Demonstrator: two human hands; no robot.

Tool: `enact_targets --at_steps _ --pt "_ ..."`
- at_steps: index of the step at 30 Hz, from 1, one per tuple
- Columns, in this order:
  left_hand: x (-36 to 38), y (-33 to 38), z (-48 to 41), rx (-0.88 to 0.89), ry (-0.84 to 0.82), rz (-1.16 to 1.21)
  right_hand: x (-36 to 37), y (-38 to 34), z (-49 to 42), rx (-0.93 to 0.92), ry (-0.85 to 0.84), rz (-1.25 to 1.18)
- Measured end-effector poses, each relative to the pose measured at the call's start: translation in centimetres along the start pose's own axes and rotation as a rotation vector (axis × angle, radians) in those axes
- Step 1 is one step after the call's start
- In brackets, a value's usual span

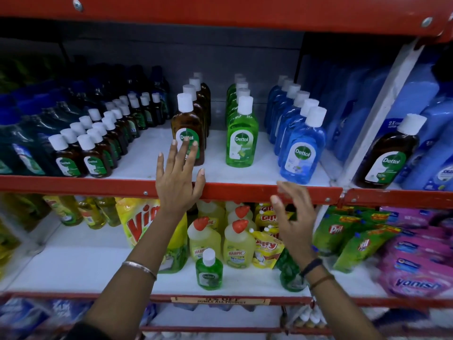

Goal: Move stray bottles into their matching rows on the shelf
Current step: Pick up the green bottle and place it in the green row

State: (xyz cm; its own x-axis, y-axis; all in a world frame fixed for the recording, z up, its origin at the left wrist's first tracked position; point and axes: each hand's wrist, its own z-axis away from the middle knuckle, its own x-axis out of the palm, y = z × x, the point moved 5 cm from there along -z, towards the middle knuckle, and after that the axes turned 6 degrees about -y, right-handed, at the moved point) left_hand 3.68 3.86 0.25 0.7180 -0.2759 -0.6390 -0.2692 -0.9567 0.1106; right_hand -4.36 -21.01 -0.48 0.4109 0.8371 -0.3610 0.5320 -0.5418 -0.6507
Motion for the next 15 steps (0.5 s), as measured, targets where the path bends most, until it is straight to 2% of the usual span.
enact_targets --at_steps 9,12,15 --pt "-0.1 1.5 -2.3 0.043 0.103 0.005 11.2 4.6 9.3 0.282 -0.730 -0.130" --pt "0.0 1.4 -2.4 0.053 0.117 0.000 13.1 5.7 10.3 0.353 -0.808 -0.120" --pt "0.0 1.4 -2.4 0.056 0.120 0.000 14.0 6.2 10.2 0.395 -0.811 -0.118"
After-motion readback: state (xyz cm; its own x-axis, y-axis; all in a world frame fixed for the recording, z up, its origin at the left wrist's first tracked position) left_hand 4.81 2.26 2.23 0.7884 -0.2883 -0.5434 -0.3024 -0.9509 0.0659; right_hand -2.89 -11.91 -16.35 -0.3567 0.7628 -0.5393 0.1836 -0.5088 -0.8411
